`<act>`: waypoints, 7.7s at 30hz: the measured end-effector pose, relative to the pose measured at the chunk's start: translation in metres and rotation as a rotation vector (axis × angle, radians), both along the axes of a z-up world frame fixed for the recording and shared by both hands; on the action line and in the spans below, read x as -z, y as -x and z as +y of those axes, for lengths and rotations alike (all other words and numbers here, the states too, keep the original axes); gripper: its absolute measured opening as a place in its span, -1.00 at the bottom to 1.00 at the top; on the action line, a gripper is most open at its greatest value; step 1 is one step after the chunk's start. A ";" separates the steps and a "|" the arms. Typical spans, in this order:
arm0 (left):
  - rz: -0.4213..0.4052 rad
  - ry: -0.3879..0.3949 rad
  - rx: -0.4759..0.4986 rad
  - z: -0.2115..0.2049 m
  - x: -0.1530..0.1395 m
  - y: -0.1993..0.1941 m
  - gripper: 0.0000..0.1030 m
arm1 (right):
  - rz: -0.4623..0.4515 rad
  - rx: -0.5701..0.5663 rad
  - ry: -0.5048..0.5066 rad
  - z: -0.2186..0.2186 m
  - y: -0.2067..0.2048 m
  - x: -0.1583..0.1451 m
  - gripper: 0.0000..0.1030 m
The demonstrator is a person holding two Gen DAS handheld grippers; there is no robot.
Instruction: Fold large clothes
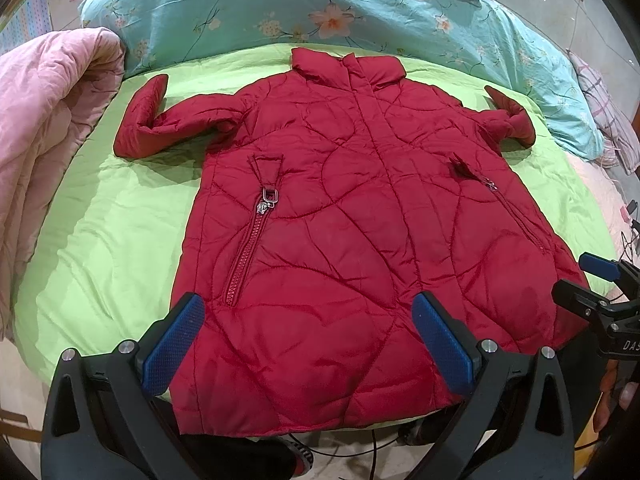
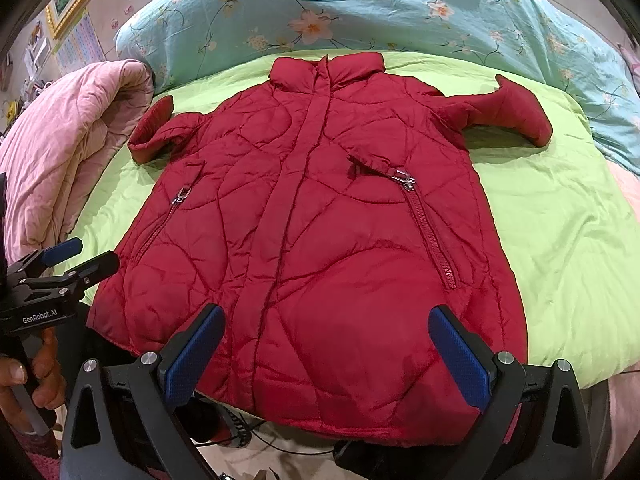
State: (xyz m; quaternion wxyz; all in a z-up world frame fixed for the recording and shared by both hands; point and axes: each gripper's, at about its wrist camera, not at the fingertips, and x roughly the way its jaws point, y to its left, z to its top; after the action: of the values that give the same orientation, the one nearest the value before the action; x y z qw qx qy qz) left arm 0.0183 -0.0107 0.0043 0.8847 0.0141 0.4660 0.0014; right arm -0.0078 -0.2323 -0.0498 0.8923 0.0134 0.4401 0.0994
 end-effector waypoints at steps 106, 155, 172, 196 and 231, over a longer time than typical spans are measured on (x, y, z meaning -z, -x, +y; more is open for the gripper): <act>0.075 0.188 -0.061 0.043 0.052 -0.155 1.00 | -0.127 -0.297 -0.164 0.048 -0.295 -0.020 -0.85; -0.021 0.275 -0.078 0.094 0.052 -0.277 -0.77 | -0.100 -0.021 -0.074 -0.080 -0.296 -0.037 -0.19; 0.019 0.238 -0.046 0.088 0.076 -0.286 -0.67 | 0.030 0.054 0.034 -0.084 -0.362 0.042 -0.26; -0.133 0.161 -0.204 0.146 0.009 -0.228 -0.56 | 0.016 0.021 -0.049 -0.066 -0.310 -0.001 -0.17; -0.197 0.227 -0.432 0.261 0.016 -0.265 -0.93 | 0.034 -0.106 -0.131 -0.034 -0.247 -0.011 -0.15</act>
State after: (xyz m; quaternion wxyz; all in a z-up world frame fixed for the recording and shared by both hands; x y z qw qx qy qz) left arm 0.2838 0.2501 -0.0122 0.9008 -0.1853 0.3672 0.1392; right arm 0.2397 -0.2664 -0.0389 0.8753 0.0501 0.4480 0.1749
